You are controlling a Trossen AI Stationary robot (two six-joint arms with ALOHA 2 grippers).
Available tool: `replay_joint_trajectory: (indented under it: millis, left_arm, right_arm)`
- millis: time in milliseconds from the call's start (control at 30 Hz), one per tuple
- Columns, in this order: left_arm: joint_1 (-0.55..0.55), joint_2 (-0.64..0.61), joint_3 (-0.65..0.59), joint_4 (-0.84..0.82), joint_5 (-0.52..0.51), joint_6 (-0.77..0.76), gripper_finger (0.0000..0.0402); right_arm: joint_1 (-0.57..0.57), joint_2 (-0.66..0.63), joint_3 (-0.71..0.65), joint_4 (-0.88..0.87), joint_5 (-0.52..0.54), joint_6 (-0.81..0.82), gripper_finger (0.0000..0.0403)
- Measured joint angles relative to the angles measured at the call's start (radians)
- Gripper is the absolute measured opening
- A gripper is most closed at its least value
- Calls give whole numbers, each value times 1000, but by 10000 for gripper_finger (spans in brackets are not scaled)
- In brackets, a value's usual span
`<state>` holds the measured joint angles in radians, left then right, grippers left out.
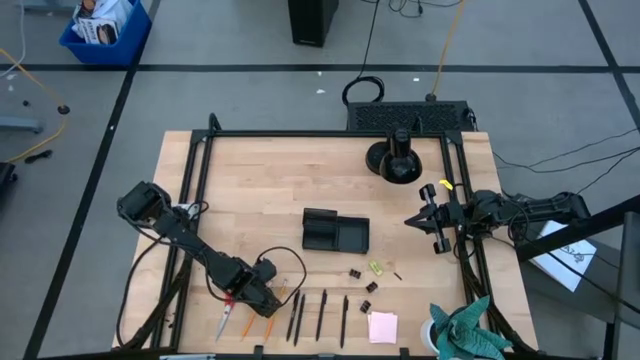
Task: Pick and place office supplies into organizer
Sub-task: Put the yellow pencil into the black desk organizer
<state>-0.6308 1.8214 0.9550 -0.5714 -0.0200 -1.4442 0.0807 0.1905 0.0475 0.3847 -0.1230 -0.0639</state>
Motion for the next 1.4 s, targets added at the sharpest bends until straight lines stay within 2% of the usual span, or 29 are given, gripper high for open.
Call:
replay_joint_trajectory:
  millis: [267,633,867,967,1167,1267,1400]
  left_arm:
    - [0,3,0,-1,-72,55,87]
    - [0,3,0,-4,-70,62,57]
    - [0,3,0,23,-92,111,11]
    - [1,7,-5,74,-157,158,10]
    - [2,11,-9,114,-205,213,13]
    - [2,-4,-13,123,-221,240,5]
    - [3,-47,-19,124,-282,280,14]
  right_arm:
    - [0,0,0,0,0,0,0]
    - [0,0,0,-3,-2,0,0]
    - [0,0,0,-8,-3,0,0]
    - [0,0,0,-8,-3,0,0]
    - [0,1,0,-8,-3,0,0]
    - [0,1,0,-8,-3,0,0]
    - [0,1,0,-8,-2,0,0]
